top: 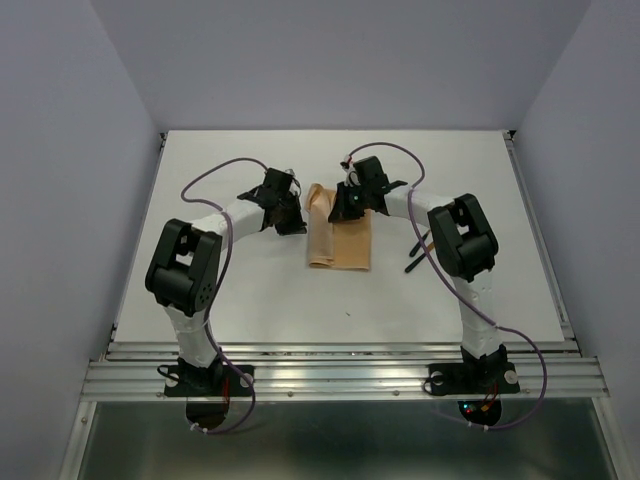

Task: Fold the napkin into a case and place the utensils inside
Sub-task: Fold the lower triangle-folded napkin at the center of the board.

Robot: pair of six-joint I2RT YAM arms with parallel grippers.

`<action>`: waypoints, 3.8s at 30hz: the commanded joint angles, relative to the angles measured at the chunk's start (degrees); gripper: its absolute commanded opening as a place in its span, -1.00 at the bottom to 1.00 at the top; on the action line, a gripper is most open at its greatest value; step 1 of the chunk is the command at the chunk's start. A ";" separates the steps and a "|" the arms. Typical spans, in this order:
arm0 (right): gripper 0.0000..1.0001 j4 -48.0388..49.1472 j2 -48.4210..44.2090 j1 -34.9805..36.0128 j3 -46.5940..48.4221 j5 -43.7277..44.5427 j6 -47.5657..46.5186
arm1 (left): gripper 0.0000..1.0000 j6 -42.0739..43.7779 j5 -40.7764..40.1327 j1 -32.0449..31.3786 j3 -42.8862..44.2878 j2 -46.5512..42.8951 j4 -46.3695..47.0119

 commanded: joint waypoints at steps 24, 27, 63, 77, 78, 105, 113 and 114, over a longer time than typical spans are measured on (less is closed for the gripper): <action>-0.71 -0.32 -2.56 -0.18 0.64 -0.14 -0.27 | -1.00 -0.15 0.72 -4.55 -10.06 -1.85 7.54; 0.01 -0.41 -4.85 -0.18 0.20 0.48 0.26 | -1.00 0.03 0.73 -4.64 -9.98 -1.23 7.63; -0.99 13.40 -11.62 6.50 -23.36 -5.33 11.87 | -1.00 0.56 1.07 -4.64 -12.79 -0.44 8.59; -0.99 19.89 -16.02 8.17 -23.27 -8.57 15.37 | -1.00 0.03 1.43 -4.64 -13.76 -1.23 8.86; -0.99 19.98 -15.49 8.17 -23.09 -8.92 15.46 | -1.00 0.11 1.52 -4.64 -13.76 -1.23 8.86; -0.99 13.74 -16.71 8.09 -23.79 0.64 11.07 | -1.00 0.91 0.99 -4.64 -13.05 -1.58 8.07; -0.99 13.74 -13.75 1.68 -17.22 -1.10 11.42 | -1.00 1.08 1.17 -4.64 -13.23 -1.85 8.07; -0.99 13.74 -12.69 1.06 -16.42 -1.80 11.59 | -1.00 1.08 1.17 -4.64 -13.23 -1.85 8.07</action>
